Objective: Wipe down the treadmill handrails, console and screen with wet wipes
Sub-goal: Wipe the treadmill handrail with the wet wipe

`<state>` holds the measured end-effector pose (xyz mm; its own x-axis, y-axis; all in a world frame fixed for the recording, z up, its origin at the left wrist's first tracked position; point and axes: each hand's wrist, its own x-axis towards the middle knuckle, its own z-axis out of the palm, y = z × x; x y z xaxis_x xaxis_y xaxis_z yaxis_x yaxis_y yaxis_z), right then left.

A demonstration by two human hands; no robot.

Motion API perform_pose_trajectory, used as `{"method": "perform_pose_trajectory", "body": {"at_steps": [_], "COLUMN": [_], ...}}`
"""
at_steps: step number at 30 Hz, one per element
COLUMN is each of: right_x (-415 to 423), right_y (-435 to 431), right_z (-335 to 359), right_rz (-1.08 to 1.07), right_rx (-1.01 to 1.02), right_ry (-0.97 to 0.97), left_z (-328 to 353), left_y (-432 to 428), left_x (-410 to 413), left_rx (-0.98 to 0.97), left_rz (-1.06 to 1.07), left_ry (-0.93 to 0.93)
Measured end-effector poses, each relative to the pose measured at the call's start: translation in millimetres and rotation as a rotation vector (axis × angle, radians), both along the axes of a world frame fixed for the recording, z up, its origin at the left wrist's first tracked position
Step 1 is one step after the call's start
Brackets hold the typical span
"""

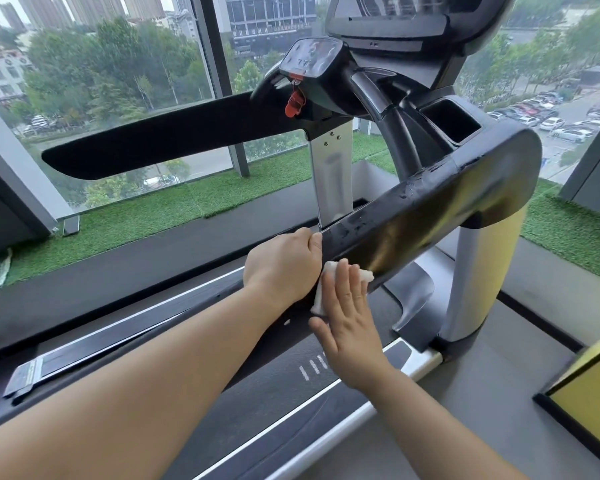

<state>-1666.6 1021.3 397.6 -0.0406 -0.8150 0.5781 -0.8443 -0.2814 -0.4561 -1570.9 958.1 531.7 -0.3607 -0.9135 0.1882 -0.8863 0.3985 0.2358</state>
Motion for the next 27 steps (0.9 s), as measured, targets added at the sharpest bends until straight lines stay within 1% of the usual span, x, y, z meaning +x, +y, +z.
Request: {"method": "perform_pose_trajectory", "body": {"at_steps": [1, 4, 5, 6, 7, 10, 12, 13, 14, 15, 18, 19, 20, 21, 23, 25, 26, 27], "right_x": [-8, -17, -10, -1, 12, 36, 22, 12, 2, -6, -11, -5, 3, 13, 29, 25, 16, 8], "right_y": [-4, -15, -15, -13, -8, 8, 8, 4, 0, -3, -12, -13, -11, -7, 4, 11, 8, 4], "right_z": [4, 23, 28, 30, 30, 3, -13, -17, -17, -13, 7, 12, 14, 13, -3, -17, -20, -20], "right_rz": [-0.018, -0.091, -0.107, -0.108, -0.086, 0.03, 0.028, 0.015, -0.002, -0.022, -0.097, -0.117, -0.114, -0.09, 0.004, 0.067, 0.059, 0.037], "right_rx": [0.011, 0.093, 0.1, 0.111, 0.114, 0.108, 0.07, 0.039, 0.02, 0.036, 0.111, 0.111, 0.113, 0.109, 0.106, 0.12, 0.117, 0.107], "right_ry": [-0.053, -0.438, -0.523, -0.548, -0.515, -0.261, -0.079, -0.027, -0.03, -0.108, -0.57, -0.653, -0.663, -0.611, -0.432, -0.288, -0.245, -0.244], "left_z": [0, 0, 0, 0, 0, 0, -1, -1, -1, -2, -1, -1, -1, -1, -1, -1, -1, -1], "left_y": [0, 1, 1, 1, 1, 1, 1, 0, 0, 0, 1, 1, 0, 0, 0, 0, 0, 0], "left_x": [0, 0, 0, 0, 0, 0, 0, 0, 0, 1, 1, 1, 0, 0, 0, 0, 1, 1], "left_rx": [-0.003, -0.003, -0.005, -0.007, -0.009, -0.012, -0.017, -0.018, -0.017, -0.017, -0.016, -0.014, -0.013, -0.012, -0.015, -0.019, -0.019, -0.017], "left_rz": [-0.001, -0.001, 0.0, 0.001, 0.002, -0.002, -0.006, -0.007, -0.007, -0.008, -0.007, -0.006, -0.005, -0.004, -0.005, -0.007, -0.008, -0.008], "left_ry": [-0.003, -0.001, 0.001, 0.003, 0.005, 0.001, 0.002, 0.001, 0.001, 0.001, 0.0, -0.002, -0.002, 0.0, 0.002, 0.0, 0.0, 0.0]}}
